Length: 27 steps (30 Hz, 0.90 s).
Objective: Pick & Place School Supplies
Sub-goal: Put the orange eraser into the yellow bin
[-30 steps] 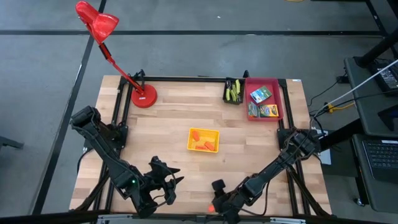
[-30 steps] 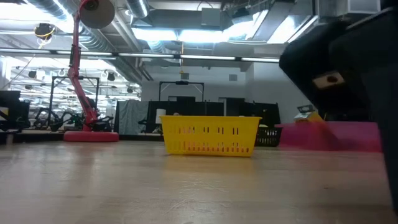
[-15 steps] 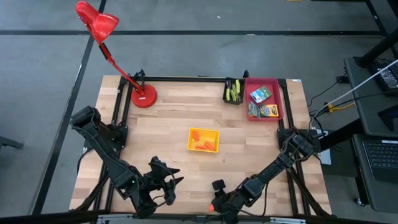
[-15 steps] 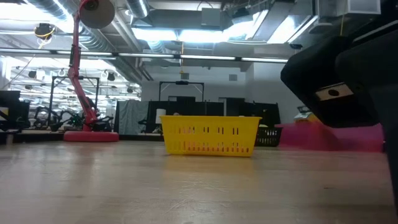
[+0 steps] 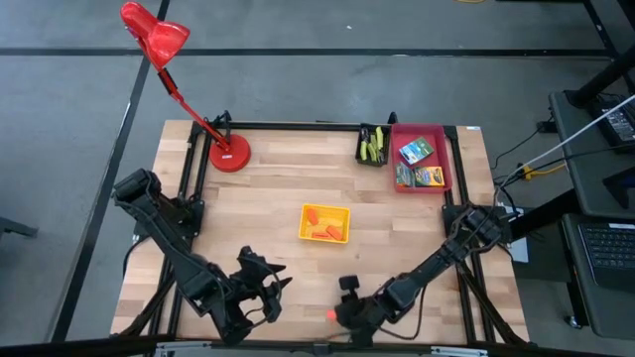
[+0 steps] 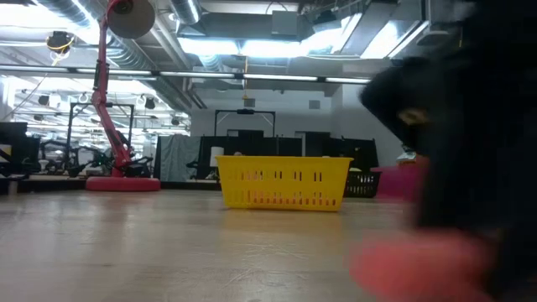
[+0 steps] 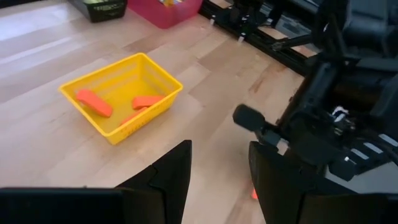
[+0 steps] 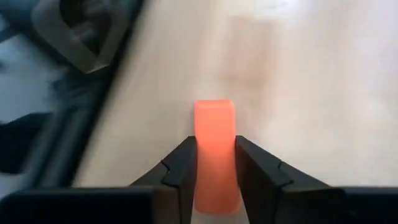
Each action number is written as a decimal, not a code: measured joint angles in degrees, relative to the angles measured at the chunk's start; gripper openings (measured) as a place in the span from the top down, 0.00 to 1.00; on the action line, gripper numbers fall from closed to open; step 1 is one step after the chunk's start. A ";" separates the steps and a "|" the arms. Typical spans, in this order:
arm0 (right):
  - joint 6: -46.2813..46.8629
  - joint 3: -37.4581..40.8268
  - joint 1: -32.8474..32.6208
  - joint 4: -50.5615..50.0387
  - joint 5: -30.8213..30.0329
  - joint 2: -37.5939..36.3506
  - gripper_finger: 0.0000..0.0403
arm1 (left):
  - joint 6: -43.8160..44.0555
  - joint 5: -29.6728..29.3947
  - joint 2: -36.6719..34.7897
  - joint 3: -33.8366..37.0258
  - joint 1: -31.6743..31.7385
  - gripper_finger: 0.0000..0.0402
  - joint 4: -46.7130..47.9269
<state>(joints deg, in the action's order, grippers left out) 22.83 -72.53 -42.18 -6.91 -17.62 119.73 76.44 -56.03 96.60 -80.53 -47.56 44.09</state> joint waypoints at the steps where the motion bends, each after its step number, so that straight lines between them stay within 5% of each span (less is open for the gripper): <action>1: 0.31 -0.01 0.49 -1.04 -0.79 -0.57 0.74 | 0.30 0.00 0.00 0.00 0.18 0.61 0.58; 20: -16.42 -0.22 15.56 -16.44 -6.01 -15.41 0.78 | 8.02 -0.67 0.00 0.00 4.28 0.61 14.02; 27: -23.50 -0.20 26.34 -19.95 1.51 -16.76 0.77 | 10.21 0.25 0.00 0.00 5.84 0.61 18.78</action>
<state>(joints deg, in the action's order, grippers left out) -0.67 -72.73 -15.84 -26.86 -16.11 102.98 86.64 -55.78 96.60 -80.53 -41.72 62.87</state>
